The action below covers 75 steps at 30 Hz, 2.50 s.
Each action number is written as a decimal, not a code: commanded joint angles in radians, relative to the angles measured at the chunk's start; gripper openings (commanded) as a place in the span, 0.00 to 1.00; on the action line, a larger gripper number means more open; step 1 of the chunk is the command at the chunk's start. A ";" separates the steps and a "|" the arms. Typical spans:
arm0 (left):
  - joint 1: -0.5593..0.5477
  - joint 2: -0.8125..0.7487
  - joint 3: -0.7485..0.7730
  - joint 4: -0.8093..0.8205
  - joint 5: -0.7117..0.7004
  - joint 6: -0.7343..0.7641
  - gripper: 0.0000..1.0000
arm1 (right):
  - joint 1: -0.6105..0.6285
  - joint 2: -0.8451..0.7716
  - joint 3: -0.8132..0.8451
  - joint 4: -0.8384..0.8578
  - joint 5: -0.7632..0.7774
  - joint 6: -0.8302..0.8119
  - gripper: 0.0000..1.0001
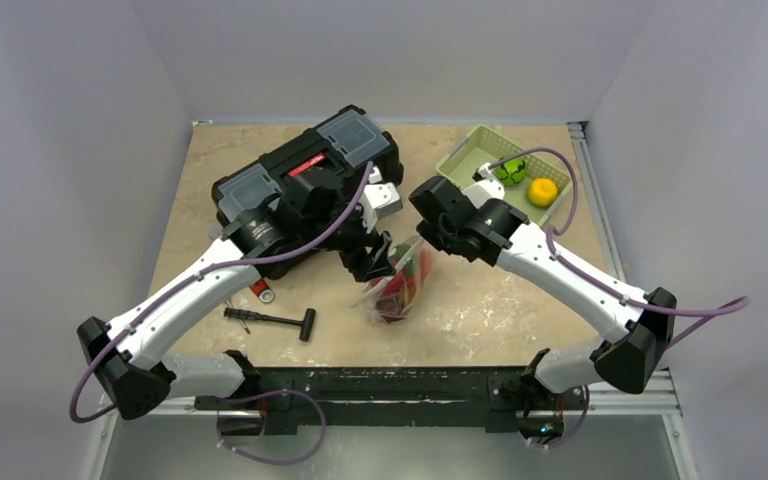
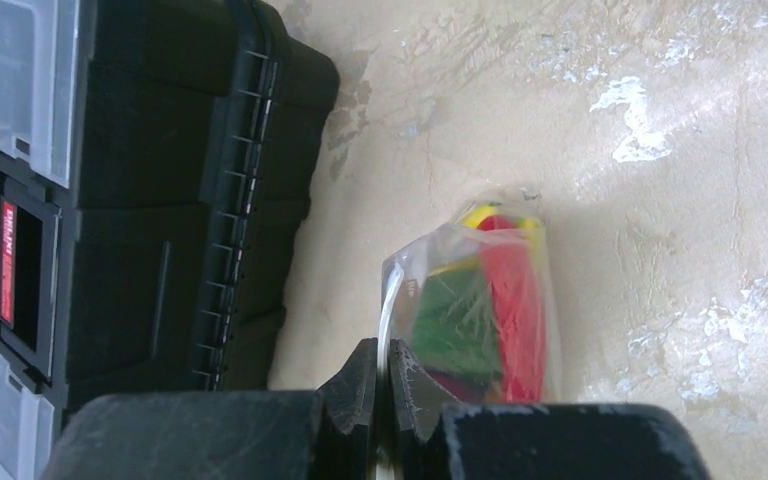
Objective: Place the food in the zip-top bag and seal the zipper
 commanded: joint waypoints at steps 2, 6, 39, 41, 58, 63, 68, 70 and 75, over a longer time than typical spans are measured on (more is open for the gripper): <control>-0.009 0.114 0.103 -0.089 0.097 -0.023 0.63 | 0.000 -0.013 0.059 -0.006 0.058 0.043 0.00; -0.009 0.146 0.112 -0.098 0.095 -0.039 0.56 | 0.000 -0.022 0.050 0.005 0.060 0.047 0.00; -0.005 0.165 0.053 0.013 0.184 -0.070 0.40 | -0.036 -0.168 -0.113 0.107 0.008 0.088 0.00; -0.005 0.174 0.058 0.007 0.181 -0.068 0.36 | -0.036 -0.171 -0.115 0.106 0.012 0.089 0.00; -0.005 0.204 0.050 0.008 0.183 -0.056 0.28 | -0.045 -0.229 -0.164 0.113 0.019 0.120 0.00; -0.006 0.211 0.056 0.007 0.197 -0.054 0.22 | -0.045 -0.222 -0.164 0.122 0.011 0.124 0.00; -0.006 0.217 0.055 0.005 0.206 -0.050 0.21 | -0.046 -0.213 -0.163 0.127 0.001 0.134 0.00; -0.006 0.221 0.059 -0.001 0.207 -0.048 0.21 | -0.045 -0.212 -0.161 0.127 0.003 0.136 0.00; -0.008 0.225 0.060 0.001 0.221 -0.048 0.16 | -0.046 -0.213 -0.161 0.127 0.004 0.140 0.00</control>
